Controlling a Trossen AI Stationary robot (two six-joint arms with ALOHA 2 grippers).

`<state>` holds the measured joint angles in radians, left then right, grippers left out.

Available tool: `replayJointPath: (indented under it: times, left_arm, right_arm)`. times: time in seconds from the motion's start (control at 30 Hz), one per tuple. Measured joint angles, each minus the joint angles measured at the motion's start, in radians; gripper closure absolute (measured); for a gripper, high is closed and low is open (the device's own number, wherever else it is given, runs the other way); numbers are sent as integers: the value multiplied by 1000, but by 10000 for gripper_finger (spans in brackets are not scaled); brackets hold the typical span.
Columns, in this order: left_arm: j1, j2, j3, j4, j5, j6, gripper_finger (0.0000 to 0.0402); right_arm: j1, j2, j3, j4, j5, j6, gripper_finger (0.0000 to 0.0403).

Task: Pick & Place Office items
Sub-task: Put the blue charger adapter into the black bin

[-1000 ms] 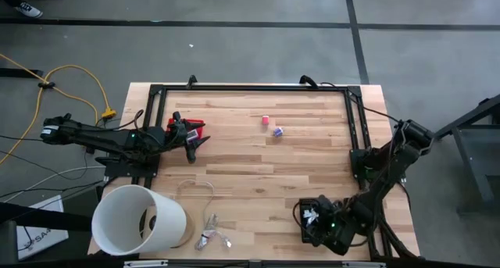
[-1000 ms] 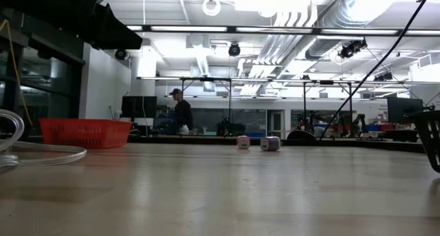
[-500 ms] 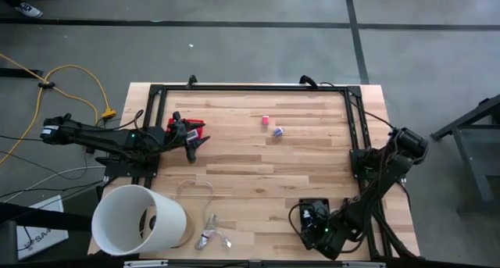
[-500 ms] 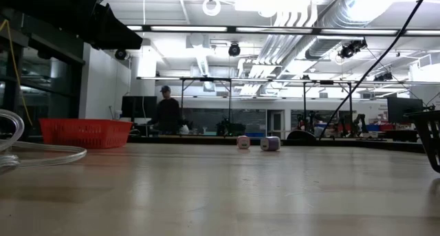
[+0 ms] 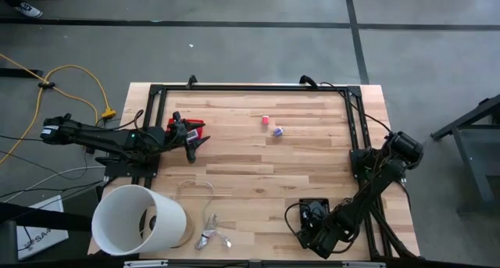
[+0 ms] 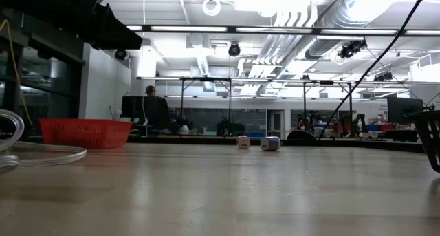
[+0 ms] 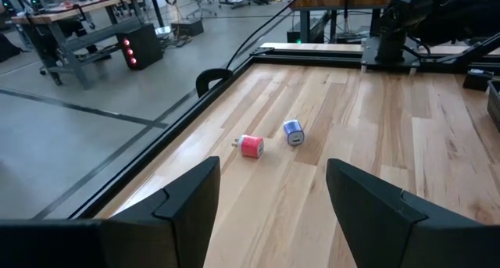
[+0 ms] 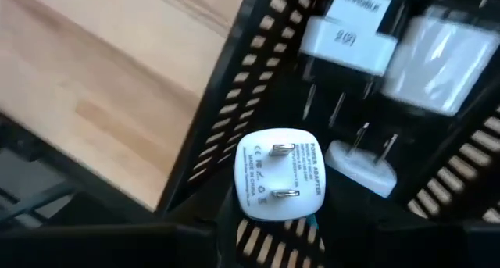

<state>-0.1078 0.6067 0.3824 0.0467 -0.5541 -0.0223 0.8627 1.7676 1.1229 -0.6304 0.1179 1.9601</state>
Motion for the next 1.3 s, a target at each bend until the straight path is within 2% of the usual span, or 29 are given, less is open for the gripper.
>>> replayJointPath:
  times: [0.5, 0.9, 1.3]
  left_arm:
    - [0, 0, 0, 0, 0, 0, 175]
    - [0, 0, 0, 0, 0, 0, 175]
    - [0, 0, 0, 0, 0, 0, 175]
  right_arm:
    - [-6, 6, 0, 18, -21, -1, 273]
    - [-6, 6, 0, 19, -21, 0, 212]
    - [-6, 5, 0, 22, -22, 7, 210]
